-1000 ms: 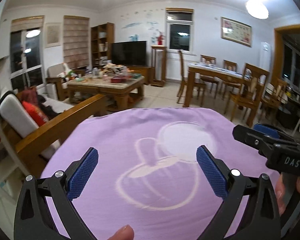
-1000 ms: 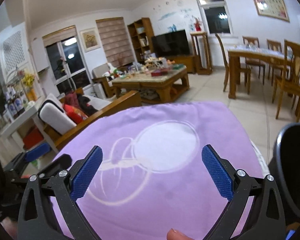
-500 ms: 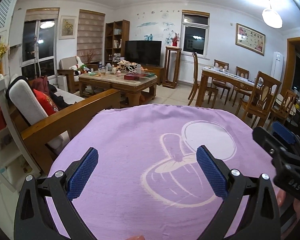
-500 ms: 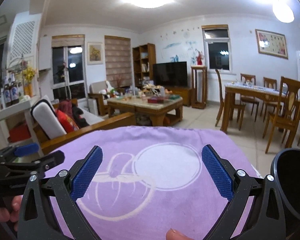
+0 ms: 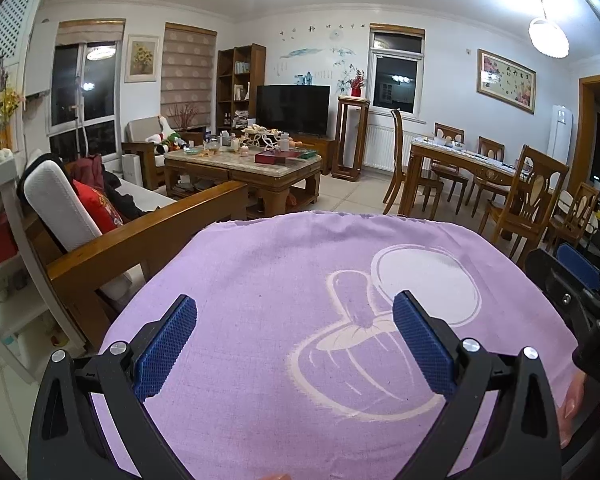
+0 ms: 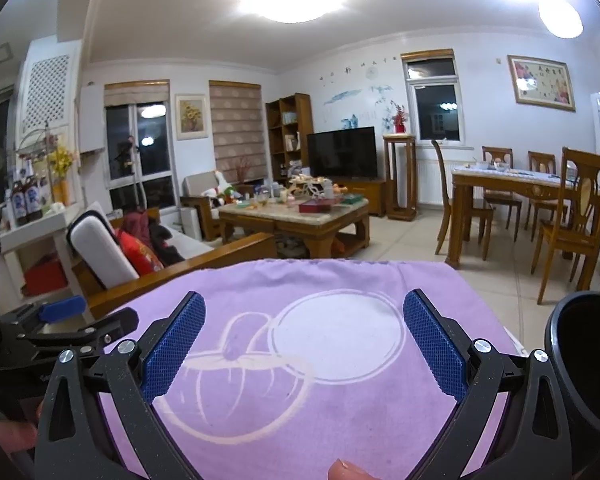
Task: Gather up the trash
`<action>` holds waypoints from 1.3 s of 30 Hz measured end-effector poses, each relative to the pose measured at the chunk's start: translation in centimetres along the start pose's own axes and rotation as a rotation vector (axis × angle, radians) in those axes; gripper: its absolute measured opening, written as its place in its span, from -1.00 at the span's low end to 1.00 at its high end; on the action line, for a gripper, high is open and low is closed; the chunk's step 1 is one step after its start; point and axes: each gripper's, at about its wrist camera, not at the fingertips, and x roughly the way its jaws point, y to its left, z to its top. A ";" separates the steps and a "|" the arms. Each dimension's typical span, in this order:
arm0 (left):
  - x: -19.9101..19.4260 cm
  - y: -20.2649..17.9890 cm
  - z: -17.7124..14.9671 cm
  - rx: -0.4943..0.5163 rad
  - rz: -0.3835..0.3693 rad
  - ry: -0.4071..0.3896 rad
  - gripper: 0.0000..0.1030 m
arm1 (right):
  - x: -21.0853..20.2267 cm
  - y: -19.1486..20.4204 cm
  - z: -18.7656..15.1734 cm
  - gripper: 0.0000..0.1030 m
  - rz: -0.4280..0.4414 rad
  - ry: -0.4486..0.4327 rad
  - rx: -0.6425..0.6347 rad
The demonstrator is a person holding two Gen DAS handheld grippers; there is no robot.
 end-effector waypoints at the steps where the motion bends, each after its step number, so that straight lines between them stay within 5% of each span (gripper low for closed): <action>1: 0.0 0.1 0.0 -0.007 0.000 0.000 0.90 | 0.0 0.0 0.0 0.90 0.000 0.000 0.003; 39: -0.2 0.6 0.3 -0.007 0.014 -0.010 0.90 | -0.2 -1.5 -0.2 0.90 -0.002 0.019 0.073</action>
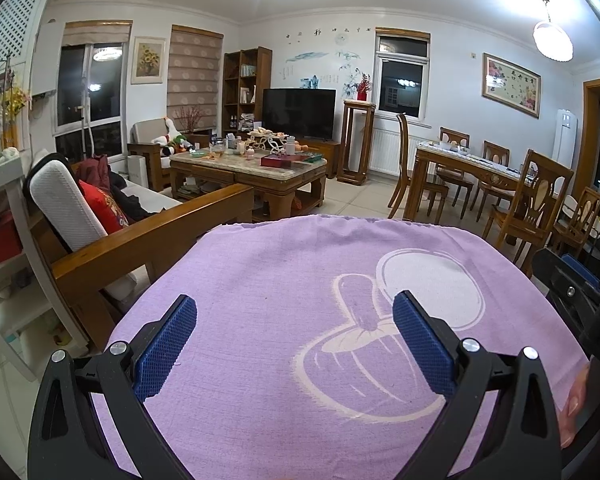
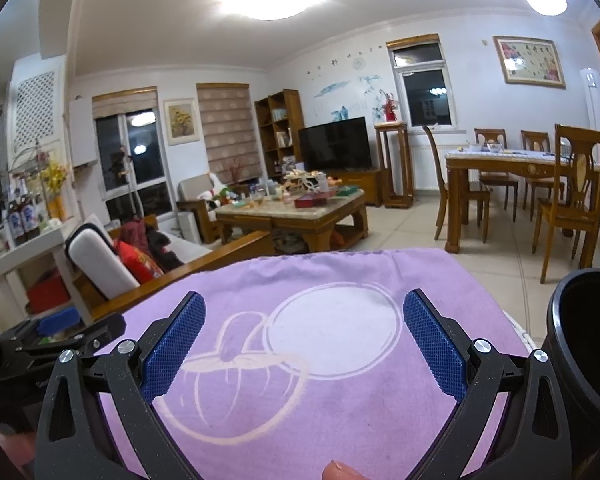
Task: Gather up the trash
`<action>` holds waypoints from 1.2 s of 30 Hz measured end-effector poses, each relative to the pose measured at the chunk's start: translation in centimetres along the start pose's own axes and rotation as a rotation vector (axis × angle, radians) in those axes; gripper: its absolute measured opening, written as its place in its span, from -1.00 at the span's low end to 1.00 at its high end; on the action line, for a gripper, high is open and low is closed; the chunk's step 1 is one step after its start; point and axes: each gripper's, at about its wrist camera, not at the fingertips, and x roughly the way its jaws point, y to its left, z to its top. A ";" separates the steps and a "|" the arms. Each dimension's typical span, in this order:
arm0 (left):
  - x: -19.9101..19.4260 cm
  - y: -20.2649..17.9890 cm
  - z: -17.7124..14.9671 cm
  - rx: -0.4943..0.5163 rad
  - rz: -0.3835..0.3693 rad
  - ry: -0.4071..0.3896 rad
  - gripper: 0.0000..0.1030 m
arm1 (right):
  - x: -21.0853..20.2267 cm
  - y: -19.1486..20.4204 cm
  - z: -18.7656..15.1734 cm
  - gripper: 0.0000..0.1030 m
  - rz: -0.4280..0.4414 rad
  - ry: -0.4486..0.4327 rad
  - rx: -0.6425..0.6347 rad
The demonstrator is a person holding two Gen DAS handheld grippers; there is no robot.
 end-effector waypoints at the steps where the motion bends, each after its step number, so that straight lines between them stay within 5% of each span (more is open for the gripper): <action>1: -0.1 0.0 0.0 0.000 0.001 0.000 0.90 | -0.1 0.1 0.0 0.90 -0.002 -0.001 0.002; 36: 0.0 0.1 0.0 -0.005 0.004 -0.003 0.90 | -0.2 -0.1 0.1 0.90 -0.003 -0.001 0.007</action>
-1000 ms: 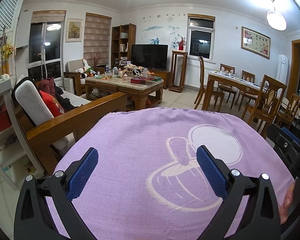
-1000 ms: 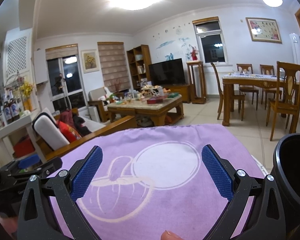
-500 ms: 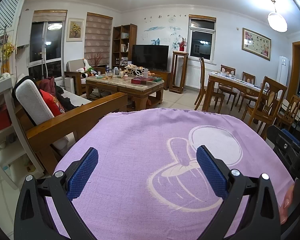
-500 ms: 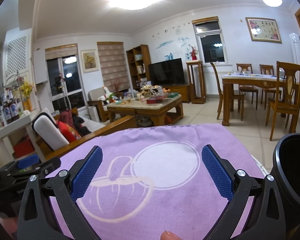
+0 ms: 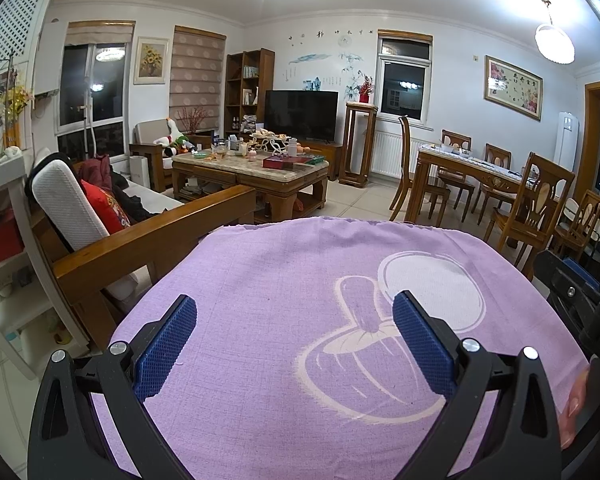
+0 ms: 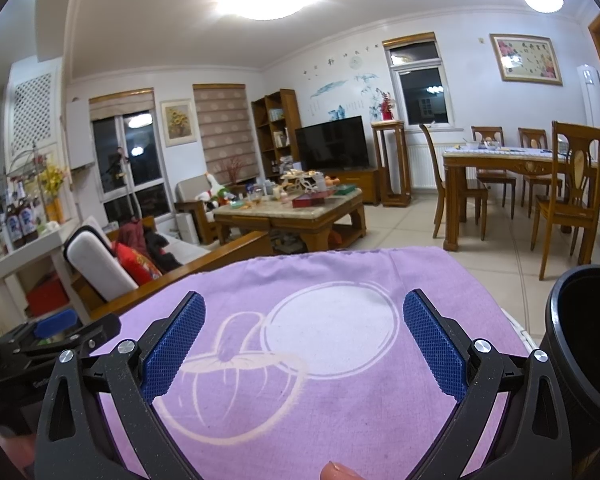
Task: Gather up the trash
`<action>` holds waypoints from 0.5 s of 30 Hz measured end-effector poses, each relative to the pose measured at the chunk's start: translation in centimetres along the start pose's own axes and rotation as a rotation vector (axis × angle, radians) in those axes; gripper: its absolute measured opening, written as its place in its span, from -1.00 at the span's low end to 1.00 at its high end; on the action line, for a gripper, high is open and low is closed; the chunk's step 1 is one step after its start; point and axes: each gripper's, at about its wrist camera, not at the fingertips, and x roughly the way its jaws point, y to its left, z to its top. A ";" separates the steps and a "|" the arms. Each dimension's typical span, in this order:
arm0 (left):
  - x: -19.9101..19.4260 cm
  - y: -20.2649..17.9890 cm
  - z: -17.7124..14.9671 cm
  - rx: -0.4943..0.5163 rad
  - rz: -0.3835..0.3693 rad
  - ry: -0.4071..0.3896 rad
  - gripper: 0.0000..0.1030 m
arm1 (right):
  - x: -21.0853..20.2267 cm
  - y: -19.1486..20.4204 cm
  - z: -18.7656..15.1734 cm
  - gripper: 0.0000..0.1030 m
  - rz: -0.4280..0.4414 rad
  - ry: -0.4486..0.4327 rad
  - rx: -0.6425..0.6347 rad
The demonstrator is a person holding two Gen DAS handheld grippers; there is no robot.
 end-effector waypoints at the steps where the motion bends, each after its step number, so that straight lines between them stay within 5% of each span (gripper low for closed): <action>1: 0.0 -0.1 -0.1 -0.001 0.001 0.000 0.90 | 0.0 0.0 0.1 0.90 0.000 0.000 0.000; 15: 0.0 -0.1 -0.1 0.000 0.000 -0.001 0.90 | 0.0 0.0 0.0 0.90 0.000 0.000 0.000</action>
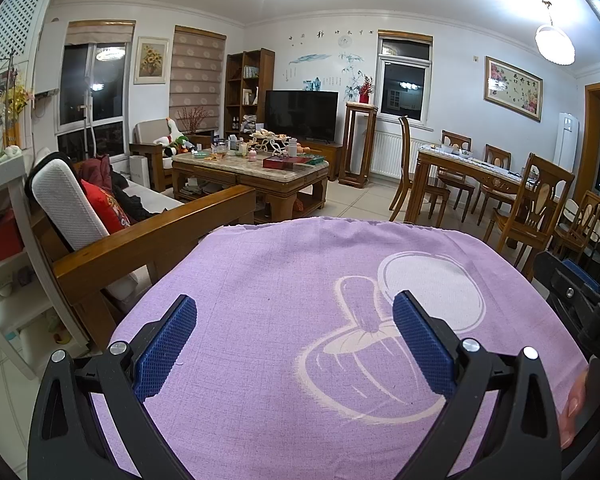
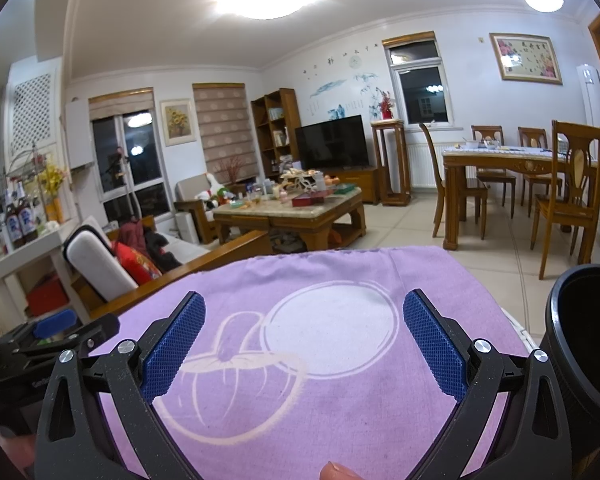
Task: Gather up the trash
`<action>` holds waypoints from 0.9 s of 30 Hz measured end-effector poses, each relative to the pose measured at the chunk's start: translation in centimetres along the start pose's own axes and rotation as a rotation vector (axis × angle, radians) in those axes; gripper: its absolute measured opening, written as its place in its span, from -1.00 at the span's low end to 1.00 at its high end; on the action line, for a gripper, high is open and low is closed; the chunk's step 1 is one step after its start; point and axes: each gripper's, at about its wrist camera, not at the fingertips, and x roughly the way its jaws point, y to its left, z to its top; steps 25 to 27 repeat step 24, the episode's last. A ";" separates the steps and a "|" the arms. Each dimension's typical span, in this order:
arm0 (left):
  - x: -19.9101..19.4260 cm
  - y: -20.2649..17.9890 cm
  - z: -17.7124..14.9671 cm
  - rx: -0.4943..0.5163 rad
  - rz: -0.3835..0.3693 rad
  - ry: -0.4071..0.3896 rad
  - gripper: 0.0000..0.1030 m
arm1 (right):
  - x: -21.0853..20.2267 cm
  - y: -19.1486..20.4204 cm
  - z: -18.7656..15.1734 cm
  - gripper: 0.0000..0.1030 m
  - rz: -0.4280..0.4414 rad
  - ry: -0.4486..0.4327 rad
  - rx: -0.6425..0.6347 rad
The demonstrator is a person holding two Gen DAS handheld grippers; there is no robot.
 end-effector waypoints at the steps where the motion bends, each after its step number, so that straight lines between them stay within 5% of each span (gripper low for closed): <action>1: 0.0 0.0 0.0 0.000 0.000 0.000 0.90 | 0.0 0.0 0.0 0.90 0.000 0.000 0.000; 27: -0.4 0.2 0.4 -0.018 0.015 0.008 0.90 | 0.0 0.0 0.1 0.90 -0.001 0.004 0.001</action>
